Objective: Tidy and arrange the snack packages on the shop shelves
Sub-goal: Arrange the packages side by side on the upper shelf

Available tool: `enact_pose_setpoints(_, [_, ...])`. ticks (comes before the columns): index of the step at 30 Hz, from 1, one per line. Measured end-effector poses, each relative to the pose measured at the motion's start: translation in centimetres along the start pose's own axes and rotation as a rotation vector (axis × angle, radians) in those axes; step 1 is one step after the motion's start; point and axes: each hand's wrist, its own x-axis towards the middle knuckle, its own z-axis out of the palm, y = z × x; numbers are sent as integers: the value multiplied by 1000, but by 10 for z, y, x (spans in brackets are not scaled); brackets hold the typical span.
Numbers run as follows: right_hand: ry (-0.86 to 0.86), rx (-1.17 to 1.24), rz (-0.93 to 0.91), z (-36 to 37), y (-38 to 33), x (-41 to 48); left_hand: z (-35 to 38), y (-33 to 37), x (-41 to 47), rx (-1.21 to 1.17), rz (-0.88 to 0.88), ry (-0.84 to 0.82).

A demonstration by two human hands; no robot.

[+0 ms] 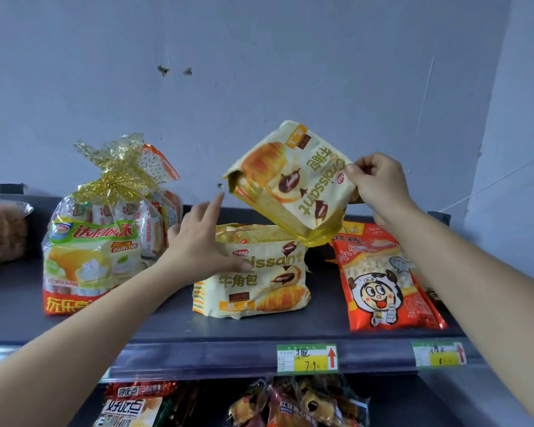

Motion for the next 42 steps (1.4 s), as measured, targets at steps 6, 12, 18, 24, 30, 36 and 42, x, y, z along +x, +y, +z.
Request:
enact_pose_setpoints(6, [-624,397,449,7,-6,3,-26,16,9,-536,157,308])
enact_pose_setpoints(12, [-758,512,694,13,36,5,-56,33,3,-975,307,116])
enact_pose_setpoints(18, [-731,236,705,17,31,-21,-51,28,-5,-868,165,135])
enact_pose_setpoints(24, [-741,325,696,14,5,-39,-42,25,-14,-774,-21,226])
enact_pose_setpoints(30, [-786,871,487,4,-1,-49,-45,33,-20,-687,-91,241])
enact_pose_setpoints(36, [-805,904,227,-5,-6,-42,-43,50,-25,-542,-34,252])
enact_pose_setpoints(42, [-647,840,130,-8,-5,-35,-42,53,-24,-487,-33,267])
